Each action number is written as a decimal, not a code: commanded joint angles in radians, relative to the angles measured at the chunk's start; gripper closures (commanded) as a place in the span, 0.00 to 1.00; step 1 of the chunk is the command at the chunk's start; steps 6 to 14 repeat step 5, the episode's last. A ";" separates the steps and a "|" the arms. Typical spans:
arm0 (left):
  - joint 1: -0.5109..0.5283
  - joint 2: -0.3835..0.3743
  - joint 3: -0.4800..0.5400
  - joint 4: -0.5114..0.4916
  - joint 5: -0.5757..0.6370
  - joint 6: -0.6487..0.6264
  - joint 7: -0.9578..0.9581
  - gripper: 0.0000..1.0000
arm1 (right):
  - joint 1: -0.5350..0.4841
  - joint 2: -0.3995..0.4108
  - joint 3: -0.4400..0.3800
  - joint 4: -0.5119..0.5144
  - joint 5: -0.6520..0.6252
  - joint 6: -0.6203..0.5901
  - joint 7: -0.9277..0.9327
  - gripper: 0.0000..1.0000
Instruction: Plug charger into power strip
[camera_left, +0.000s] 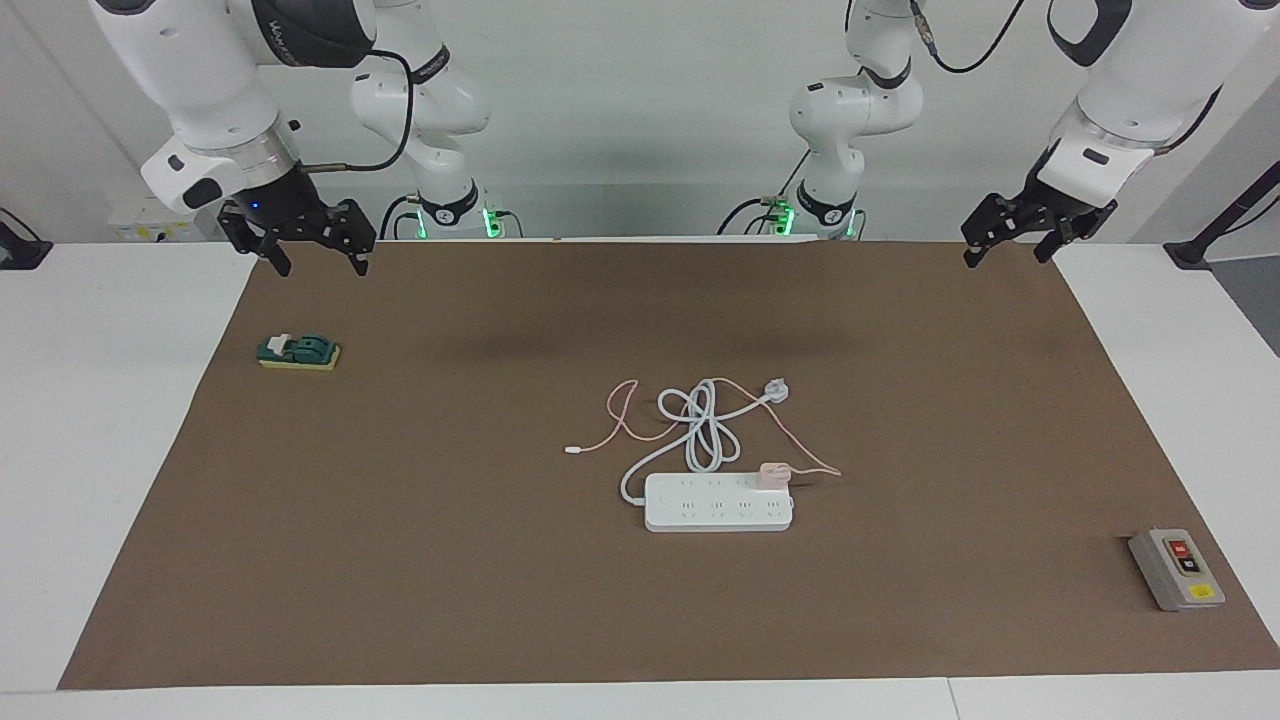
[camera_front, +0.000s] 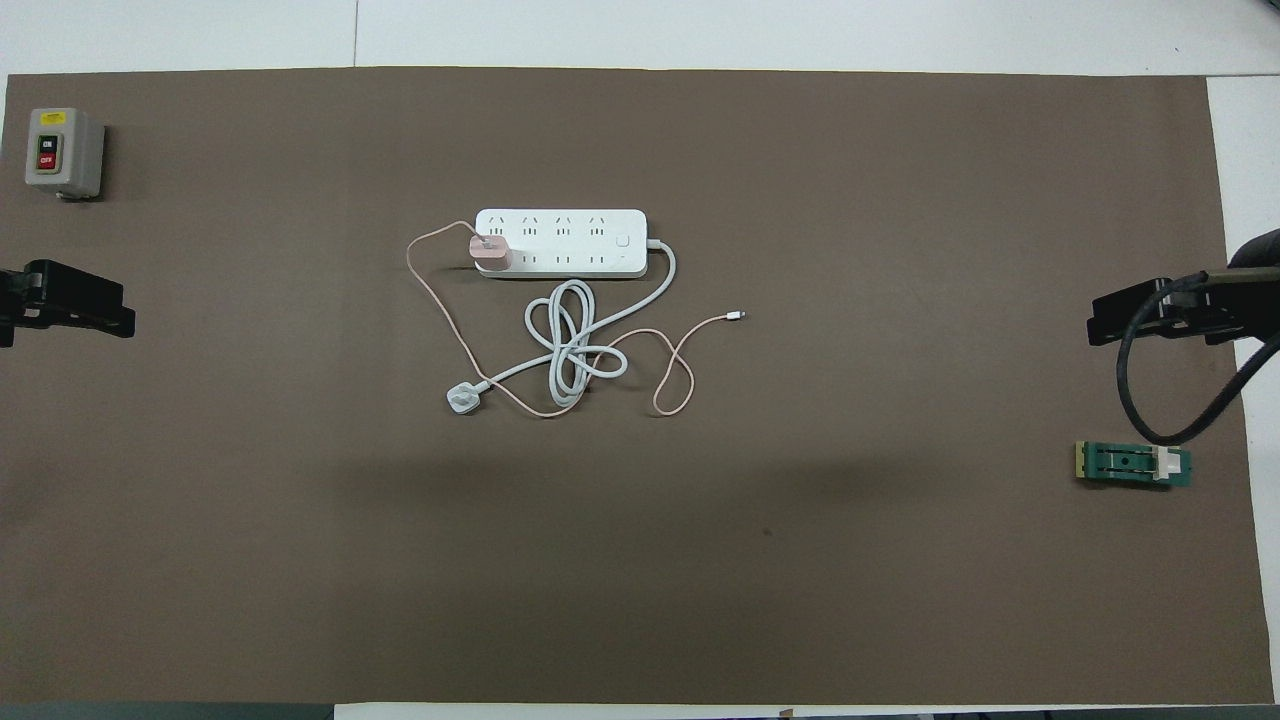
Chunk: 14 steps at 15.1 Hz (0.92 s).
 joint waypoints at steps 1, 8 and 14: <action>-0.021 0.012 0.020 0.023 0.019 -0.009 0.010 0.00 | -0.008 -0.011 0.008 -0.009 -0.008 -0.001 0.018 0.00; -0.021 0.012 0.017 0.023 0.019 -0.010 0.010 0.00 | -0.008 -0.011 0.008 -0.009 -0.008 -0.001 0.018 0.00; -0.021 0.012 0.017 0.023 0.019 -0.010 0.010 0.00 | -0.008 -0.011 0.008 -0.009 -0.008 -0.001 0.018 0.00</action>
